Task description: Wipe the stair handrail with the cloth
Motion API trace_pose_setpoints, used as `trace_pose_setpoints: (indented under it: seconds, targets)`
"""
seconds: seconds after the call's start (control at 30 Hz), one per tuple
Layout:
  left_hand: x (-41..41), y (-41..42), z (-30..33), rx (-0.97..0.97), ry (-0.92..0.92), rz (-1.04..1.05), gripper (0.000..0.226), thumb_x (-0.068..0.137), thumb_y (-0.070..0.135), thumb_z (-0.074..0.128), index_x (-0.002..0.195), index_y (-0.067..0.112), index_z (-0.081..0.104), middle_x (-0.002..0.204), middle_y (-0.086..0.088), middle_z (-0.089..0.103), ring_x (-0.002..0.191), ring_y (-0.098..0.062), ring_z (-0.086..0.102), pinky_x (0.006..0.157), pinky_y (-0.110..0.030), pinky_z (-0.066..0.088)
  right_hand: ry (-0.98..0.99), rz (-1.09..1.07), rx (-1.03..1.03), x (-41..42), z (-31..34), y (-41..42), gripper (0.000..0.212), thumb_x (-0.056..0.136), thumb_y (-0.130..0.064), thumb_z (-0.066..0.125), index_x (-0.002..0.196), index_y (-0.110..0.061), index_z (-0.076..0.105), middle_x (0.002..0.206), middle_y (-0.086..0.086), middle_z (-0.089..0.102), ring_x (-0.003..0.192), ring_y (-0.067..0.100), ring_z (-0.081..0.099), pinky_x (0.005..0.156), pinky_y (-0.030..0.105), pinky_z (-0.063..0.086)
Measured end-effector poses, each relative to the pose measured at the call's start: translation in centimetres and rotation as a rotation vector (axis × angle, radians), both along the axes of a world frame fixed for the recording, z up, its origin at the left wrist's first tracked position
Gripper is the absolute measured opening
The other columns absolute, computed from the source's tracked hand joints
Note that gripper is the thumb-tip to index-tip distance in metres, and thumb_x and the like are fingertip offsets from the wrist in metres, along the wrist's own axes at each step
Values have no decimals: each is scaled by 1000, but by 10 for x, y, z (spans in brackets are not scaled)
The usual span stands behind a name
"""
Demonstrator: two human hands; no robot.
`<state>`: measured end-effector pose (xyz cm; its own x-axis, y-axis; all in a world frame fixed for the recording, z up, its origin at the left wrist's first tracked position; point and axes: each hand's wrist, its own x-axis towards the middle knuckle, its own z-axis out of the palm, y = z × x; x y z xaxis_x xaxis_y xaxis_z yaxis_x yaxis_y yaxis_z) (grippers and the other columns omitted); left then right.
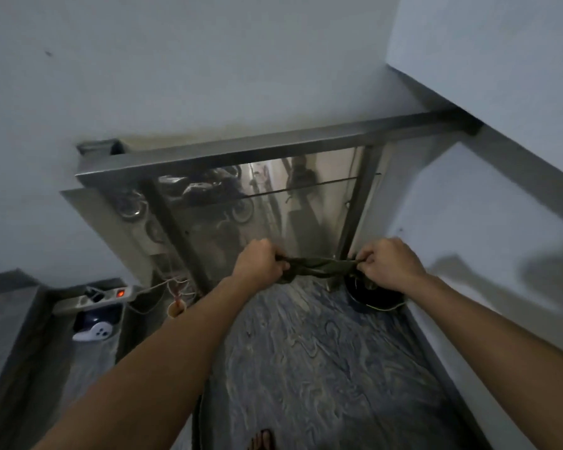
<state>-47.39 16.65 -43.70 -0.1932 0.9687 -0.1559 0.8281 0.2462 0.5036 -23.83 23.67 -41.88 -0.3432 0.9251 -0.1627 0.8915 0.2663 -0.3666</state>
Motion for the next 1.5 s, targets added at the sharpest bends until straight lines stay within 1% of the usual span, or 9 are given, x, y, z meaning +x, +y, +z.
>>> trace_pose_setpoints:
  seconds: [0.3, 0.43, 0.6, 0.8, 1.03, 1.13, 1.23, 1.37, 1.5]
  targets:
    - [56, 131, -43, -74, 16, -180, 23, 79, 21, 63, 98, 23, 76, 99, -11, 73, 95, -31, 67, 79, -34, 53, 5, -350, -51, 48, -46, 70, 18, 80, -15, 63, 83, -24, 79, 85, 2, 74, 71, 19, 56, 68, 27, 50]
    - [80, 184, -80, -92, 14, -231, 21, 80, 22, 67, 98, 24, 76, 99, -8, 74, 94, -26, 67, 76, -29, 51, -14, -419, -98, 70, -86, 106, 16, 74, -15, 62, 72, -23, 76, 75, 5, 70, 70, 25, 63, 62, 27, 47]
    - [110, 237, -155, -126, -29, -239, 21, 80, 20, 65, 97, 23, 76, 96, -5, 73, 88, -23, 67, 76, -28, 53, -28, -496, -137, 91, -164, 147, 11, 66, -15, 60, 61, -21, 67, 67, 7, 64, 67, 29, 61, 59, 27, 46]
    - [135, 294, -279, -122, -103, -255, 17, 83, 22, 66, 97, 19, 76, 96, -6, 73, 87, -22, 68, 83, -37, 58, -8, -553, -122, 118, -291, 202, 14, 61, -20, 58, 50, -27, 59, 68, 4, 64, 71, 29, 63, 62, 28, 50]
    - [170, 347, -405, -53, -100, -327, 17, 84, 17, 66, 98, 13, 76, 98, -9, 73, 90, -22, 68, 85, -33, 57, 46, -631, 7, 141, -415, 246, 14, 71, -15, 64, 74, -18, 77, 80, 7, 72, 74, 28, 66, 69, 34, 58]
    - [183, 363, -447, -7, -99, -329, 16, 84, 14, 66, 94, 10, 76, 94, -10, 73, 86, -22, 69, 81, -33, 58, 62, -611, 43, 153, -459, 260, 14, 76, -14, 64, 77, -12, 77, 79, 9, 73, 73, 27, 67, 67, 29, 55]
    - [191, 377, -482, 35, -93, -326, 15, 85, 13, 66, 94, 6, 75, 94, -13, 73, 88, -25, 69, 82, -38, 59, 35, -566, 93, 156, -494, 270, 16, 78, -14, 62, 80, -8, 77, 87, 9, 72, 81, 30, 67, 73, 32, 56]
    - [194, 389, -513, 85, -121, -317, 18, 87, 13, 64, 98, 2, 74, 96, -17, 72, 85, -29, 70, 79, -39, 60, 127, -637, 110, 157, -525, 281, 15, 76, -12, 59, 72, -8, 73, 81, 8, 71, 74, 28, 66, 65, 30, 55]
    - [184, 386, -526, 79, -135, -306, 26, 86, 16, 64, 110, 6, 69, 107, -14, 69, 97, -27, 65, 83, -27, 50, 193, -649, 105, 152, -538, 277, 20, 77, -15, 59, 91, -20, 73, 106, 6, 68, 98, 28, 64, 89, 39, 55]
